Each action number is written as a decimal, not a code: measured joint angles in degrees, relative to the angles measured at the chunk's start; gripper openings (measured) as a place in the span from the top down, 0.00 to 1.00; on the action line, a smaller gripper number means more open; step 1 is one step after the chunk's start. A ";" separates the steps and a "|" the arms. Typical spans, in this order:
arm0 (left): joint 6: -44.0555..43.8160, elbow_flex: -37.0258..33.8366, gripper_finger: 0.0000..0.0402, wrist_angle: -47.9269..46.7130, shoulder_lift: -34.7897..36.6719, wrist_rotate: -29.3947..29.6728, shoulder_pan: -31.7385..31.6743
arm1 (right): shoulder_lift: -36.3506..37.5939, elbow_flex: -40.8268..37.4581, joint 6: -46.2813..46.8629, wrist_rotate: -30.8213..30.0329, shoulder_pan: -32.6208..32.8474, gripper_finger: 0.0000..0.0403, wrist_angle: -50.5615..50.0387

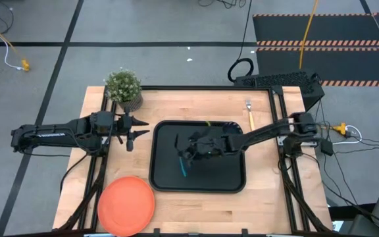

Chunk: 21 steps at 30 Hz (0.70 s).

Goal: Pick and place plate/cup/fork/spoon on tray
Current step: Put the blue spoon on the black tray, then put the orange fork on the black tray

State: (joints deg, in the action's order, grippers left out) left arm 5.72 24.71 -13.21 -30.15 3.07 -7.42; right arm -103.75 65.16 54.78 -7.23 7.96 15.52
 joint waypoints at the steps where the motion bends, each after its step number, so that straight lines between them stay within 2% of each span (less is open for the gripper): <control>1: -0.02 0.00 0.66 0.02 0.01 0.00 0.01 | -1.24 0.63 0.00 0.01 -0.08 1.00 0.76; 4: -0.02 0.00 0.66 0.09 0.00 0.00 0.00 | -3.62 2.16 -0.31 0.10 -0.08 0.99 1.16; 7: -0.08 0.00 0.66 0.22 0.01 0.00 0.00 | -5.27 2.30 -2.10 0.09 -0.04 0.95 5.03; 18: -0.46 0.00 0.66 0.22 0.00 0.00 0.00 | -5.57 2.35 -3.66 -0.03 -1.17 0.56 8.31; 21: -0.46 0.00 0.66 0.05 0.00 0.00 0.00 | -5.04 2.35 -4.99 0.93 -1.46 0.49 8.32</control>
State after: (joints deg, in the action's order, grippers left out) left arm 5.25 24.71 -13.16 -30.15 3.07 -7.42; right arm -108.79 67.51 49.79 -6.31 6.50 23.83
